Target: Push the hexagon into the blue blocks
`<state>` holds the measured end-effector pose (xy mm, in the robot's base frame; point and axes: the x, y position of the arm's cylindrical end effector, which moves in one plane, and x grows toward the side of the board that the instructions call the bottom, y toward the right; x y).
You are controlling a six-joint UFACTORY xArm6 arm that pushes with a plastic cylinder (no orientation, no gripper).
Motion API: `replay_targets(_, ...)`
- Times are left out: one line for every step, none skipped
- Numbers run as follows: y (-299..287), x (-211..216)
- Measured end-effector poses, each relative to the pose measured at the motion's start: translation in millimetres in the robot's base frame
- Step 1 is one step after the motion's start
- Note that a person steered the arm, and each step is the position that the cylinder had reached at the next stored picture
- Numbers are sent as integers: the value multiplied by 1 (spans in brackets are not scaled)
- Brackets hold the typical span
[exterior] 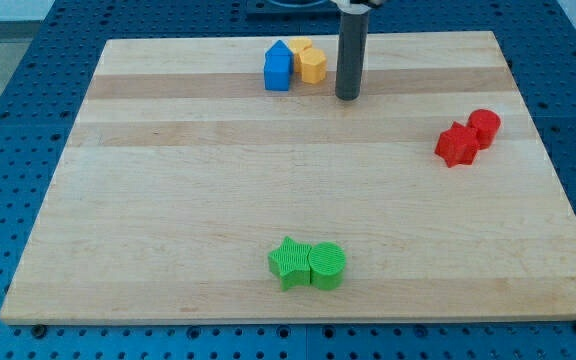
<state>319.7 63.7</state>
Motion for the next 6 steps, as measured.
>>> replay_targets(-3, -38)
replay_targets(-13, -61)
replay_targets(-20, -66)
replay_targets(-28, -66)
replay_targets(-34, -66)
replay_targets(-31, -66)
